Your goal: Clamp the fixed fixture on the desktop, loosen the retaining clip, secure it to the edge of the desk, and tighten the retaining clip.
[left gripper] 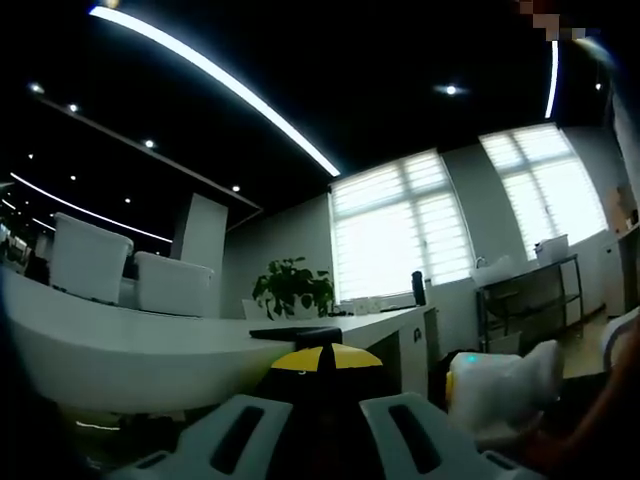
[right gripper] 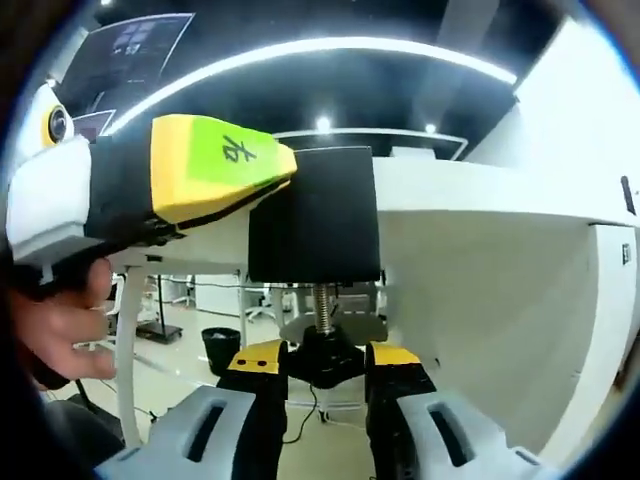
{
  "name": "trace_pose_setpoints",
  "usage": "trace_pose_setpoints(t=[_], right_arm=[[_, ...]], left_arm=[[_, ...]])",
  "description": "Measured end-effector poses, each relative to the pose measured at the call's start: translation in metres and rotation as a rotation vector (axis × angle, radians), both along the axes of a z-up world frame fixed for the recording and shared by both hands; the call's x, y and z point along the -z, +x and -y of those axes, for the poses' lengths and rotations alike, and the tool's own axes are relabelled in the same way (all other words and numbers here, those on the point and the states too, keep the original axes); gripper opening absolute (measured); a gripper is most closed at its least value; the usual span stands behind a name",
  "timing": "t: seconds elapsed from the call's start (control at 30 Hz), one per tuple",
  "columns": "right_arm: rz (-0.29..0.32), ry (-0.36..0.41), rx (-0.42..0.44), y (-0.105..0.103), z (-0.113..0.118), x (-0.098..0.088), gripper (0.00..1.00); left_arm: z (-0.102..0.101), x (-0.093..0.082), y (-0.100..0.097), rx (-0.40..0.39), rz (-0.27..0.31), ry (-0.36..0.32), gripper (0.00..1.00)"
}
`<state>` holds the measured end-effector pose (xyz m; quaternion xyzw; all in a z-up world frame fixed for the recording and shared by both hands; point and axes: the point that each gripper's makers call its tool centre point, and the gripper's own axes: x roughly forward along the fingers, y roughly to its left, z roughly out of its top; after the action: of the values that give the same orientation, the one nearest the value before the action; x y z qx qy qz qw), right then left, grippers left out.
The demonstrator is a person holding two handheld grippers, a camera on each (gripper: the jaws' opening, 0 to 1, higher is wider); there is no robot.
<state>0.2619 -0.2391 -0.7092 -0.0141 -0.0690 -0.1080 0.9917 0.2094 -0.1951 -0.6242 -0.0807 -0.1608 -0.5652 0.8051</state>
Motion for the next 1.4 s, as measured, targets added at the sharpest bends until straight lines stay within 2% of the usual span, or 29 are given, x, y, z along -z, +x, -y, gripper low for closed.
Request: trace_pose_setpoints(t=[0.07,0.1,0.3,0.43,0.6,0.63,0.77,0.83,0.9,0.97,1.07,1.17,1.23,1.3,1.4], right_arm=[[-0.002,-0.001,-0.003,0.002,0.0,0.0,0.28],[-0.005,0.0,-0.007,0.009,0.001,0.001,0.29],[-0.009,-0.015,-0.063,0.009,-0.001,0.001,0.28],[0.021,0.003,-0.23,0.014,-0.006,0.0,0.28],[0.015,-0.116,-0.468,0.022,-0.013,-0.001,0.29],[0.014,-0.122,-0.54,0.02,-0.017,-0.001,0.29],[0.014,-0.05,-0.767,0.024,-0.028,0.001,0.29],[0.006,-0.015,-0.85,0.023,-0.035,0.003,0.28],[-0.004,-0.028,-0.895,0.024,-0.04,0.004,0.28],[-0.023,-0.086,-0.916,0.026,-0.043,0.005,0.27],[-0.039,-0.112,-0.926,0.026,-0.043,0.006,0.27],[-0.04,-0.113,-0.917,0.024,-0.039,0.007,0.28],[-0.041,-0.071,-0.895,0.021,-0.039,0.007,0.28],[-0.066,-0.005,-0.829,0.022,-0.032,0.014,0.32],[-0.061,0.007,-0.69,0.022,-0.016,0.022,0.44]], left_arm=[[0.0,0.0,0.0,0.002,-0.001,-0.001,0.03],[0.0,0.0,0.0,0.002,-0.001,-0.001,0.03],[-0.001,0.001,-0.001,0.0,-0.002,-0.001,0.03],[-0.001,0.001,-0.001,0.001,-0.01,-0.003,0.03],[-0.001,0.001,-0.002,0.006,-0.009,-0.001,0.03],[-0.001,0.001,-0.002,0.008,-0.009,-0.001,0.03],[0.0,0.001,-0.003,0.004,-0.008,0.0,0.03],[0.002,0.001,-0.002,0.003,-0.005,0.002,0.03],[0.002,0.001,-0.002,0.006,-0.007,-0.001,0.03],[0.002,0.0,-0.001,0.008,-0.009,-0.004,0.03],[0.001,0.0,-0.002,0.013,-0.013,-0.008,0.03],[0.002,0.0,-0.002,0.013,-0.013,-0.008,0.03],[0.002,0.0,-0.002,0.013,-0.012,-0.009,0.03],[0.002,0.0,-0.002,0.013,-0.013,-0.01,0.03],[0.001,0.001,-0.002,0.009,-0.01,-0.007,0.03]])
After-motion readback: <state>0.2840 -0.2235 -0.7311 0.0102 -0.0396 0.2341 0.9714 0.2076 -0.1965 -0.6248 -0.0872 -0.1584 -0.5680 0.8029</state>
